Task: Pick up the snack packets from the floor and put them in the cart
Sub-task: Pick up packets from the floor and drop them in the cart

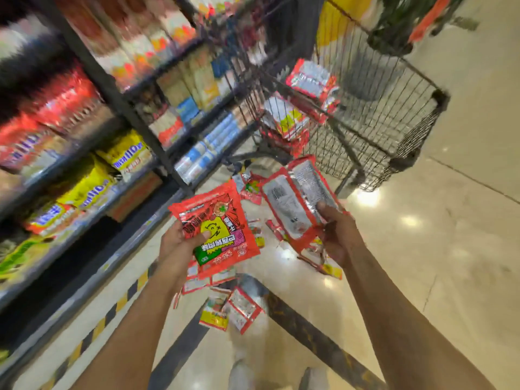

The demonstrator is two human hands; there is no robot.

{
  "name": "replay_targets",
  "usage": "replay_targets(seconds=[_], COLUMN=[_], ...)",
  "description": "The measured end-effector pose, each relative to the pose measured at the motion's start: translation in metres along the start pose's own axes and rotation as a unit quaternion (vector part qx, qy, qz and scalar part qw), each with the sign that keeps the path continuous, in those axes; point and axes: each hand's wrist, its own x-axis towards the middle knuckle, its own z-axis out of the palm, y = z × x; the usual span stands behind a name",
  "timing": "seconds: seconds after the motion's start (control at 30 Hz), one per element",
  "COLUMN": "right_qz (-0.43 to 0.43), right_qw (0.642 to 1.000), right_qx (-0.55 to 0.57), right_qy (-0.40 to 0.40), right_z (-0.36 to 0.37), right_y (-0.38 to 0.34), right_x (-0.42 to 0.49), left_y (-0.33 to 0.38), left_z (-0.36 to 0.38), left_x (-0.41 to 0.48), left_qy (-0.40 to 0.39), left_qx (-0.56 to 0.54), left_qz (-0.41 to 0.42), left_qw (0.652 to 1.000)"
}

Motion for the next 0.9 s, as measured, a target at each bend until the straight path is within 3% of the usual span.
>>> replay_targets(seconds=[0.13, 0.3, 0.53, 0.9], right_qz=[-0.066, -0.120, -0.168, -0.120], right_qw=[0.996, 0.981, 0.968, 0.980], right_qx=[0.060, 0.151, 0.165, 0.118], right_qy=[0.006, -0.030, -0.087, -0.106], right_z=[0.034, 0.010, -0.083, -0.186], right_y=[-0.134, -0.255, -0.410, -0.577], right_x=[-0.078, -0.143, -0.154, -0.082], left_y=[0.143, 0.246, 0.290, 0.351], left_z=[0.058, 0.145, 0.305, 0.512], left_x=[-0.051, -0.118, -0.170, -0.159], left_qy=[-0.031, -0.061, -0.019, 0.025], left_qx=[-0.019, -0.019, -0.071, -0.123], left_qz=[0.054, 0.100, 0.121, 0.124], left_qw=[0.998, 0.993, 0.990, 0.984])
